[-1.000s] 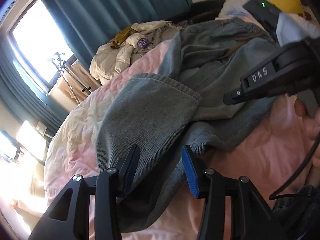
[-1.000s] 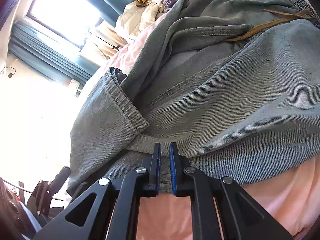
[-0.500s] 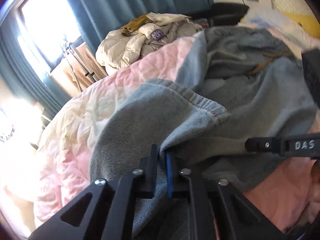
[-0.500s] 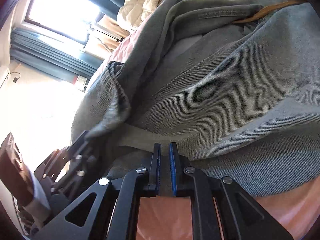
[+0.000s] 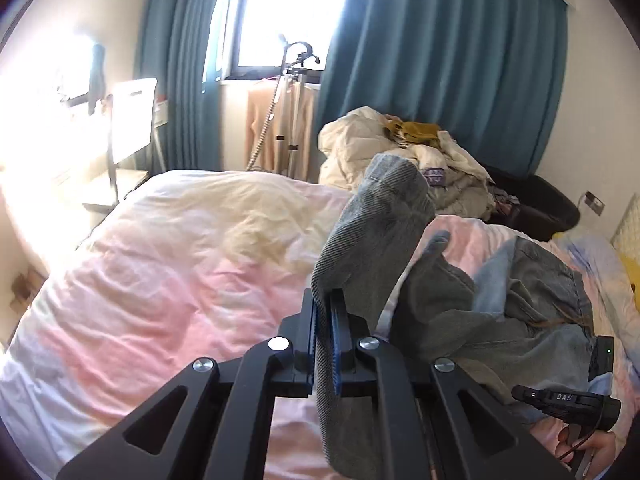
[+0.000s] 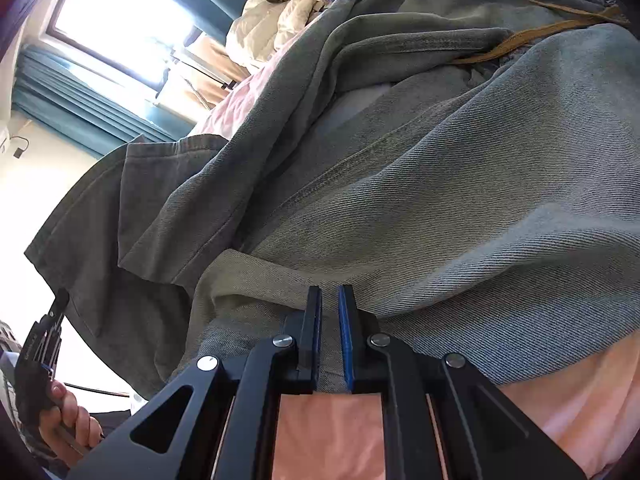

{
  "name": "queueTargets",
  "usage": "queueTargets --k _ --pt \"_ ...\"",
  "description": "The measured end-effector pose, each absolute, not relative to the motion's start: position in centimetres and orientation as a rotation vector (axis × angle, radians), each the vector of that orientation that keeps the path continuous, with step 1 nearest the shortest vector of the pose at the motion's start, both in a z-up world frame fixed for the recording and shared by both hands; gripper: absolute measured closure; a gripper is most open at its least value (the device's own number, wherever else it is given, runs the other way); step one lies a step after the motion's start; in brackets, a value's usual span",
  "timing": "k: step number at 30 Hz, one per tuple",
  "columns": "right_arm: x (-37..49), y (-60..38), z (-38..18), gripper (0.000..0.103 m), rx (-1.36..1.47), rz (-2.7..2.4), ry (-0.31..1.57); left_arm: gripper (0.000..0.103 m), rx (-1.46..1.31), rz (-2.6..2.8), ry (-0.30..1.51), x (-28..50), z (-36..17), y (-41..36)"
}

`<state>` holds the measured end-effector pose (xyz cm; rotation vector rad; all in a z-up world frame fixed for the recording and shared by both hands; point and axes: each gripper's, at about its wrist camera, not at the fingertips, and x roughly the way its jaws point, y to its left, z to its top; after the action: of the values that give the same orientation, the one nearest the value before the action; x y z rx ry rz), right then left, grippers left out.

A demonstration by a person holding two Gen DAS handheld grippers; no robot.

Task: Fold clothes

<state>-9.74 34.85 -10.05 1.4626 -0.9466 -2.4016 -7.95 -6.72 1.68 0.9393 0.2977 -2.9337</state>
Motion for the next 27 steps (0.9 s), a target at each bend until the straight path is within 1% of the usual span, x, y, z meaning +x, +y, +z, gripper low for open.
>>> queueTargets --k 5,9,11,14,16,19,22,24,25,27 --pt "-9.4 34.5 -10.2 0.094 1.493 -2.407 -0.923 0.097 0.993 -2.733 0.588 -6.4 -1.3 -14.0" --pt "-9.2 34.2 -10.5 0.094 1.522 -2.409 -0.900 0.098 1.039 -2.585 0.797 -6.2 -3.7 -17.9" --pt "-9.2 33.8 -10.7 0.094 1.540 -2.412 -0.876 0.099 1.058 -2.541 0.864 -6.1 -4.8 -19.0" --pt "-9.1 32.9 -10.3 0.094 1.526 -2.417 -0.816 0.099 1.010 -2.551 0.934 -6.0 -5.0 -19.5" --pt "-8.9 31.8 -9.6 0.094 1.463 -2.399 -0.771 0.100 0.927 -2.602 0.966 -5.8 -4.3 -19.6" --pt "-8.4 29.6 -8.1 0.094 1.336 -2.355 -0.690 0.100 0.674 -2.772 1.039 -4.6 -1.6 -19.5" --pt "-7.7 28.1 -8.6 0.094 1.359 -2.308 -0.589 0.100 0.391 -2.956 1.075 -2.4 1.3 -19.2" --pt "-7.3 27.2 -9.2 0.093 1.386 -2.276 -0.522 0.100 0.394 -2.930 1.107 -2.0 1.2 -19.5" --pt "-7.0 26.8 -9.4 0.090 1.398 -2.259 -0.489 0.100 0.425 -2.894 1.136 -2.0 0.8 -19.8" --pt "-6.6 25.9 -9.9 0.088 1.423 -2.224 -0.423 0.100 0.582 -2.758 1.193 -2.6 -1.2 -20.8"
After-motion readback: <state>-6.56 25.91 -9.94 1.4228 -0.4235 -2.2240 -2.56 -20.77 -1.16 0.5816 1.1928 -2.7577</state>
